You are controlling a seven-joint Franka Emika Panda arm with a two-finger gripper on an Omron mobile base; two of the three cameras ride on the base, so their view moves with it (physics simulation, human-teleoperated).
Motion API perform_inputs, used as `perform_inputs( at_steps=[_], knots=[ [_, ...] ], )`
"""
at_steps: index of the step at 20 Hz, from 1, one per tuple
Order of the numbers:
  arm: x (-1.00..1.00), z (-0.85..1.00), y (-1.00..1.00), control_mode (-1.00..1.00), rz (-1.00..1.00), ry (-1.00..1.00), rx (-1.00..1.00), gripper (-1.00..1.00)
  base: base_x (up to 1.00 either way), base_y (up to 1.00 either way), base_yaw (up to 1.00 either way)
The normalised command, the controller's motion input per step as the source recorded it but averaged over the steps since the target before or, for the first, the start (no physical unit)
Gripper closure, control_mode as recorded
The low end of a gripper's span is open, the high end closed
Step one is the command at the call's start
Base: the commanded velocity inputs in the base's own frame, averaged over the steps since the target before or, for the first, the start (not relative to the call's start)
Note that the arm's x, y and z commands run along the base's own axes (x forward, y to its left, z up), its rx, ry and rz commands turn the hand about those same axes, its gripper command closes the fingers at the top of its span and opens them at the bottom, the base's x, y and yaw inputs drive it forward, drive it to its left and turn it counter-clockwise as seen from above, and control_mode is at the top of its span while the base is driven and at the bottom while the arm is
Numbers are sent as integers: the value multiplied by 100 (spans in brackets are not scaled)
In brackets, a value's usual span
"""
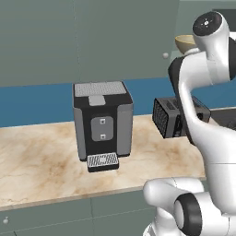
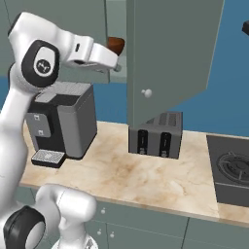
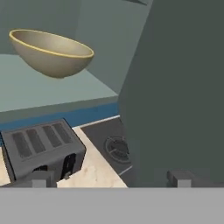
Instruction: Move the bowls from the cabinet to the plates on the dining table.
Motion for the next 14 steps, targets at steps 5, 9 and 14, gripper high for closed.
perform_inputs(
  at_steps=[5, 9, 14],
  knots=[
    [38, 0, -12, -100, -21, 3, -2, -100, 0, 0, 0],
    [34, 0, -24, -100, -18, 2, -1, -100, 0, 0, 0],
    [32, 0, -32, -100, -16, 1, 0, -100, 0, 0, 0]
  ],
)
